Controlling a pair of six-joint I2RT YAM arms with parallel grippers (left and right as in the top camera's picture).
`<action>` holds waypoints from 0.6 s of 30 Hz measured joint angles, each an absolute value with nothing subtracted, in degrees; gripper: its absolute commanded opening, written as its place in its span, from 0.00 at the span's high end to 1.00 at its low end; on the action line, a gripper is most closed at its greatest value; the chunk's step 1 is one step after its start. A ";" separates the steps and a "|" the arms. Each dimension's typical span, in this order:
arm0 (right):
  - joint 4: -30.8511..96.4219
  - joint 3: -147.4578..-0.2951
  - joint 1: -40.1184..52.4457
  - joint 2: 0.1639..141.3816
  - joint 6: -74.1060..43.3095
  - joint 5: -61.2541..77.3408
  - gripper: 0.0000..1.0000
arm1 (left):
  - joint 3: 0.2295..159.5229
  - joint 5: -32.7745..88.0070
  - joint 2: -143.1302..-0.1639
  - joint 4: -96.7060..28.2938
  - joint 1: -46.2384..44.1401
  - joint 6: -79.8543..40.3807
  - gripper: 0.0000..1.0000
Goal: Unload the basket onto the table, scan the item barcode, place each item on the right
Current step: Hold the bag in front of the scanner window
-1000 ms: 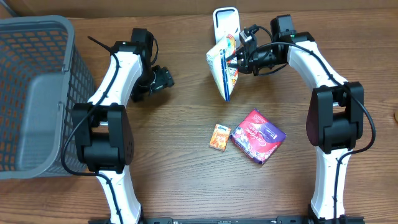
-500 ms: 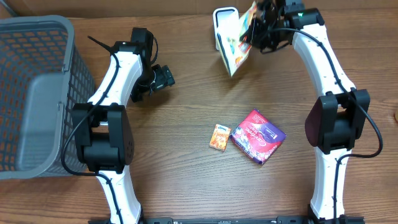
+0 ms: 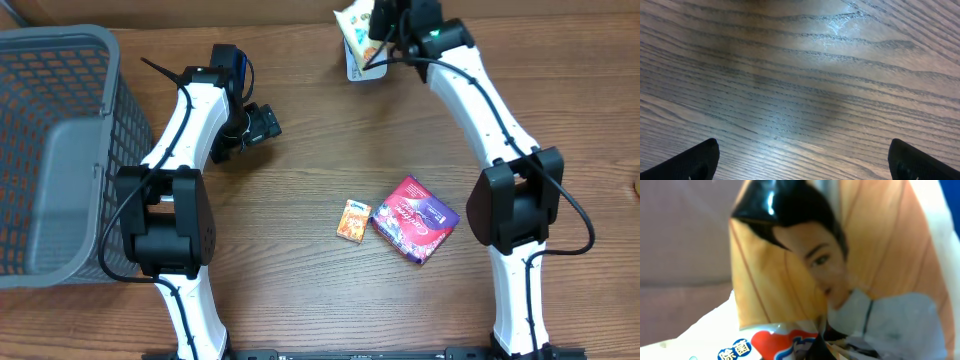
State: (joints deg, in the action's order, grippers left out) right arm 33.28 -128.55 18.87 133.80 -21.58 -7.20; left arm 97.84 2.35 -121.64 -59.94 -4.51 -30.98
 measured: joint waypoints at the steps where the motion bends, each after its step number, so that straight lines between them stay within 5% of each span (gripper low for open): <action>1: 32.51 -128.55 19.11 133.82 -23.44 -8.01 0.96 | 97.84 2.35 -121.64 -59.94 -4.51 -30.98 0.00; 18: 26.89 -128.29 18.35 141.29 -37.23 -11.42 0.96 | 97.84 2.35 -121.64 -59.88 -4.51 -30.98 0.00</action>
State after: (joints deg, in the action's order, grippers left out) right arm 26.89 -128.29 18.35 141.29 -37.23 -11.42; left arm 97.84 2.35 -121.64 -59.88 -4.51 -30.98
